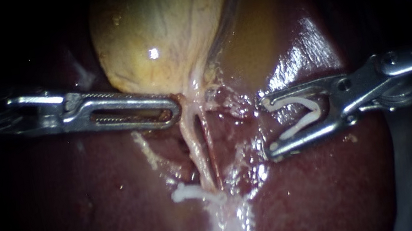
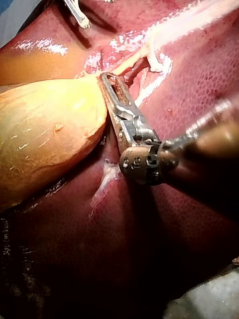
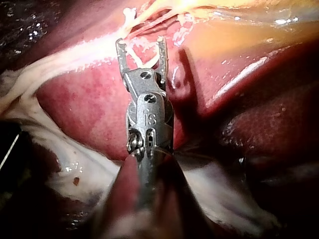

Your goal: Clipping second clip left tube

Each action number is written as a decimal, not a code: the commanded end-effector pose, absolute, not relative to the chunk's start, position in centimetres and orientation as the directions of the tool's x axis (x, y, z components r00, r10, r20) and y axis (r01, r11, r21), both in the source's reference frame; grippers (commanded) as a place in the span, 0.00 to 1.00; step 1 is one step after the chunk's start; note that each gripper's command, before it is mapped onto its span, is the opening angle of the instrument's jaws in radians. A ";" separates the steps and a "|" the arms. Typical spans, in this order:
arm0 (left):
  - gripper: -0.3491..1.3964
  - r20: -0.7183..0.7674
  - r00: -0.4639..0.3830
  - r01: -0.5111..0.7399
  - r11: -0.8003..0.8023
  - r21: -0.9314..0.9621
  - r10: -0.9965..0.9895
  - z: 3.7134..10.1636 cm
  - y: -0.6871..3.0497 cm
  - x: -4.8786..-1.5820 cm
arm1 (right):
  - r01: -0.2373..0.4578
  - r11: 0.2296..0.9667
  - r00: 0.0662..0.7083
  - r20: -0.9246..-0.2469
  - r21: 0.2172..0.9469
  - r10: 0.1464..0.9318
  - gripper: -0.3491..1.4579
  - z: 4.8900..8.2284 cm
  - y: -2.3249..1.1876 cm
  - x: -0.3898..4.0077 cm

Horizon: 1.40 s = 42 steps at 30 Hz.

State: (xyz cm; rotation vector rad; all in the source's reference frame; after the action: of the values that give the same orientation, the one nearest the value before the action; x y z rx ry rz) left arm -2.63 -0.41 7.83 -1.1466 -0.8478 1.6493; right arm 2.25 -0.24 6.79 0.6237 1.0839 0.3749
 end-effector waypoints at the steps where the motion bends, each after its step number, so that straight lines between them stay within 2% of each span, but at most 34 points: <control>1: 0.00 -0.306 -0.138 -0.298 -0.335 -0.894 0.942 7.80 -0.41 -2.61 | 0.016 0.771 0.431 -0.700 0.637 0.570 0.47 6.79 -0.24 2.25; 11: 0.00 -0.293 -0.140 -0.289 -0.322 -0.901 0.946 7.36 -0.44 -2.46 | 0.015 0.771 0.431 -0.700 0.637 0.570 0.47 6.78 -0.25 2.27; 22: 0.00 -0.292 -0.138 -0.287 -0.320 -0.903 0.947 7.08 -0.57 -2.53 | 0.010 0.772 0.428 -0.701 0.635 0.571 0.47 6.80 -0.28 2.36; 42: 0.00 -0.292 -0.140 -0.285 -0.321 -0.903 0.946 7.19 -0.50 -2.52 | 0.049 0.754 0.434 -0.694 0.655 0.575 0.47 7.24 -0.84 3.16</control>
State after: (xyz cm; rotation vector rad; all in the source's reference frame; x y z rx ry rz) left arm -2.52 -0.50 7.19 -1.1452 -0.8734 1.6385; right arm 3.19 -0.86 7.26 0.6686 1.0882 0.3614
